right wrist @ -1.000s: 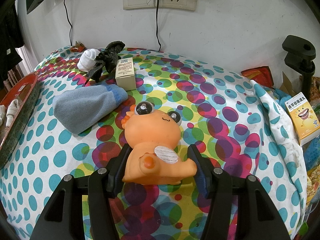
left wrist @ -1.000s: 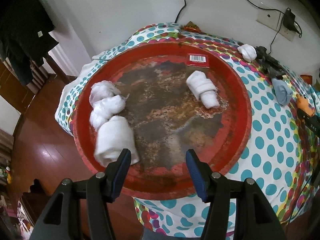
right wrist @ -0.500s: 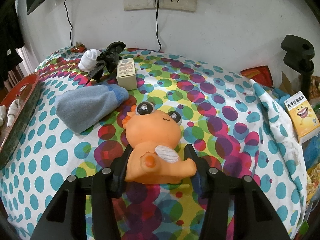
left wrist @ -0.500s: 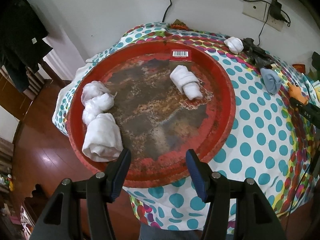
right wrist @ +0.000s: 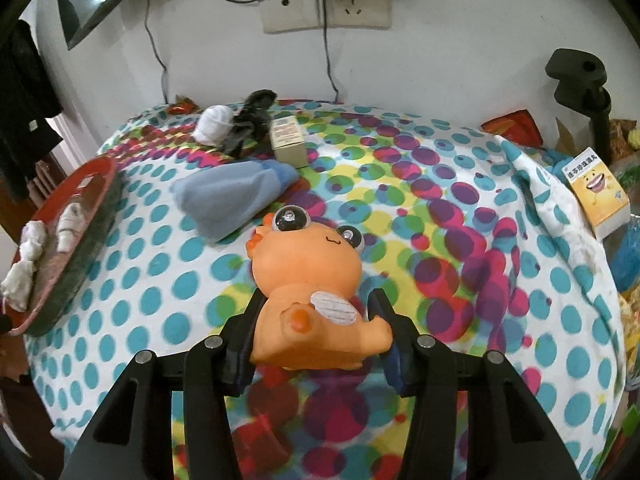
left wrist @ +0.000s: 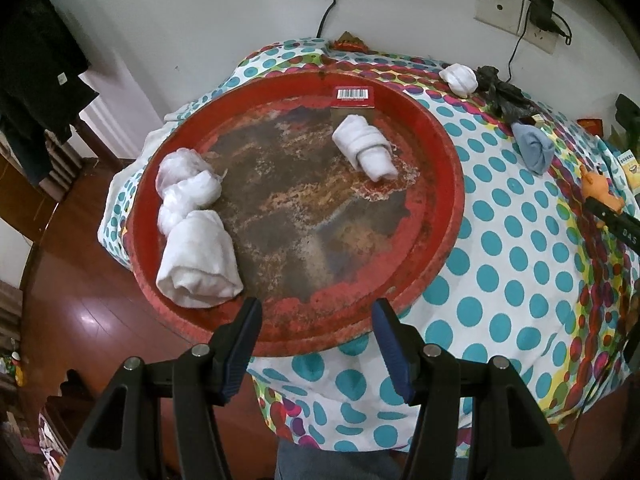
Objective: Organize objects
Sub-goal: 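Lift the open left tool away from the tray, then carry the orange rubber toy over the red tray with the right tool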
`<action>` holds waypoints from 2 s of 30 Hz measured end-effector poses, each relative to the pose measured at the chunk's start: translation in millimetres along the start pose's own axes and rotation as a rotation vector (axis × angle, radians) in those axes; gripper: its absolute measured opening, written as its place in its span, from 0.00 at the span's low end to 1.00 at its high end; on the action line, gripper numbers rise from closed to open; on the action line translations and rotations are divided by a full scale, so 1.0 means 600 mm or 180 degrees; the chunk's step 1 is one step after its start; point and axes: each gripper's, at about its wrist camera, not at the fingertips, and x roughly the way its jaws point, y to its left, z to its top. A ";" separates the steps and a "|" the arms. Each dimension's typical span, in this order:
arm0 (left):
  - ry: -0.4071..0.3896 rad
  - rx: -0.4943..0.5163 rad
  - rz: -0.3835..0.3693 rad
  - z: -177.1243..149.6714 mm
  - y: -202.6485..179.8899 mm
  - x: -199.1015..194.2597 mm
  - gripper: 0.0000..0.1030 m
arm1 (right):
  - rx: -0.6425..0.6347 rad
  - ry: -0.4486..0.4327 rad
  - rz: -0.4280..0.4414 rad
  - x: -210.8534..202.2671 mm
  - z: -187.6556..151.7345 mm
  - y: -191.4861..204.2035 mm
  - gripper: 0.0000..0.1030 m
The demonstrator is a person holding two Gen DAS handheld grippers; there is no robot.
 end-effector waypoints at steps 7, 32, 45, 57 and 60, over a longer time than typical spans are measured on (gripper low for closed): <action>-0.0028 -0.0095 -0.0029 -0.009 0.023 -0.005 0.57 | 0.0001 -0.0042 0.0186 -0.029 -0.014 0.037 0.46; -0.0053 -0.0436 -0.0027 -0.040 0.118 -0.014 0.57 | -0.1038 -0.0017 0.0852 -0.029 0.045 0.381 0.46; 0.0000 -0.0495 0.0046 -0.061 0.159 -0.007 0.57 | -0.1408 0.0265 0.0780 0.045 0.029 0.493 0.46; 0.0042 -0.0567 0.0125 -0.069 0.192 -0.002 0.57 | -0.1458 0.0340 0.0540 0.114 0.066 0.544 0.46; 0.0064 -0.0584 0.0144 -0.070 0.197 0.000 0.57 | -0.1456 0.0375 0.0533 0.129 0.077 0.554 0.46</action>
